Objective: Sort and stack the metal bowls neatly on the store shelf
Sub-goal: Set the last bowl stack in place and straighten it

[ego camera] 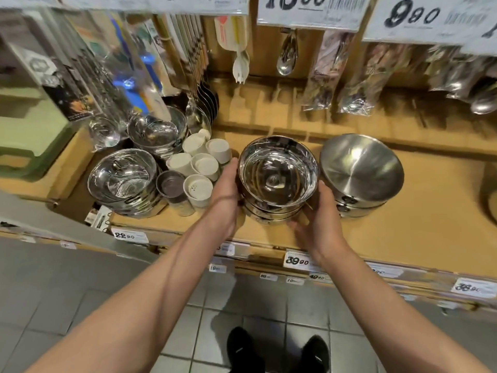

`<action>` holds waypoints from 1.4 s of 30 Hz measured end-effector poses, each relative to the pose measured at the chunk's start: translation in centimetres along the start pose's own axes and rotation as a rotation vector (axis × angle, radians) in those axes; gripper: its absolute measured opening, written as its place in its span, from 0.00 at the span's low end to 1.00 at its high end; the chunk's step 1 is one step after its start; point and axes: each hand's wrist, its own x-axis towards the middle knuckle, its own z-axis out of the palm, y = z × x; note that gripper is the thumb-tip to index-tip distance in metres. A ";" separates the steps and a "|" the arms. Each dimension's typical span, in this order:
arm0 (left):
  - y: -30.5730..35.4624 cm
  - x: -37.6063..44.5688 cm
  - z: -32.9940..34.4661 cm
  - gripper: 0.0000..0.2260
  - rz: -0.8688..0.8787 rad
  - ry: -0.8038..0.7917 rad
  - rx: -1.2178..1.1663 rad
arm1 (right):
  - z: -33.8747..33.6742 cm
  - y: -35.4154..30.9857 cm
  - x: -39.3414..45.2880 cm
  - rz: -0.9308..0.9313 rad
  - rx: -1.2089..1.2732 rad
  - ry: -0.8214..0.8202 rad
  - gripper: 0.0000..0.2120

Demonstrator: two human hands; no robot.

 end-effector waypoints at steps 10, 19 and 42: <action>-0.4 1.8 1.0 0.15 0.014 0.036 -0.112 | -0.4 -0.7 2.2 -0.024 -0.105 -0.009 0.15; -0.4 3.3 1.8 0.18 0.106 -0.053 -0.080 | -0.2 -2.4 3.8 -0.016 -0.173 -0.011 0.21; -8.7 -0.1 13.9 0.19 0.089 -0.090 -0.011 | -14.5 -7.4 2.0 -0.006 -0.195 0.115 0.36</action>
